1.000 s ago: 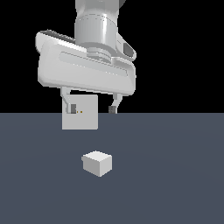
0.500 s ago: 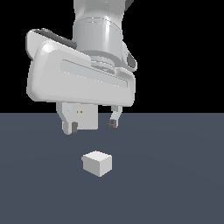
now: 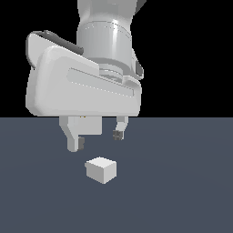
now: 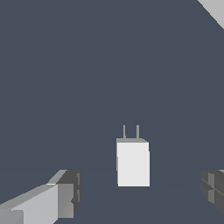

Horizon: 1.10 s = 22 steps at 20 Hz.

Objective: Plug the charger into the wall socket.

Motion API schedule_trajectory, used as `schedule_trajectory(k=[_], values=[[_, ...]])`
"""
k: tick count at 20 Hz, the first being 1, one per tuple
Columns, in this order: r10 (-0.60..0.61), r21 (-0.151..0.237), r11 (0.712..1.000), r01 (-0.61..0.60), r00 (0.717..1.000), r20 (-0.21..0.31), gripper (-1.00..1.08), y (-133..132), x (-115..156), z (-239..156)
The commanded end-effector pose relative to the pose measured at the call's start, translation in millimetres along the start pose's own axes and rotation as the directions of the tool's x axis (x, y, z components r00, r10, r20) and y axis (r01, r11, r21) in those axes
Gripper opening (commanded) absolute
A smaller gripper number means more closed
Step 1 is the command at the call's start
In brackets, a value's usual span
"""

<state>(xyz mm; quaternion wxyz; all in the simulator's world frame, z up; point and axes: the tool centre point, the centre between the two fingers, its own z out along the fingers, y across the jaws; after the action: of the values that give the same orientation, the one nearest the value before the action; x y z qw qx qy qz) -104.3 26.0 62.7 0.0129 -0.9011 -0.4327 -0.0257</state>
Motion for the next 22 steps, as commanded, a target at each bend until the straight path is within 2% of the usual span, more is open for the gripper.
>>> schedule_trajectory(k=[1,7,16,22], values=[[-0.005,-0.001,1.0,0.005,1.0,0.0,1.0,0.2,-0.6,0.6],[-0.003,0.0,1.0,0.003,1.0,0.0,1.0,-0.2,-0.9,6.9],[-0.005,-0.001,1.0,0.005,1.0,0.0,1.0,-0.2,-3.7,42.1],[-0.005,-0.001,1.0,0.005,1.0,0.001,1.0,0.0,-4.1,50.8]])
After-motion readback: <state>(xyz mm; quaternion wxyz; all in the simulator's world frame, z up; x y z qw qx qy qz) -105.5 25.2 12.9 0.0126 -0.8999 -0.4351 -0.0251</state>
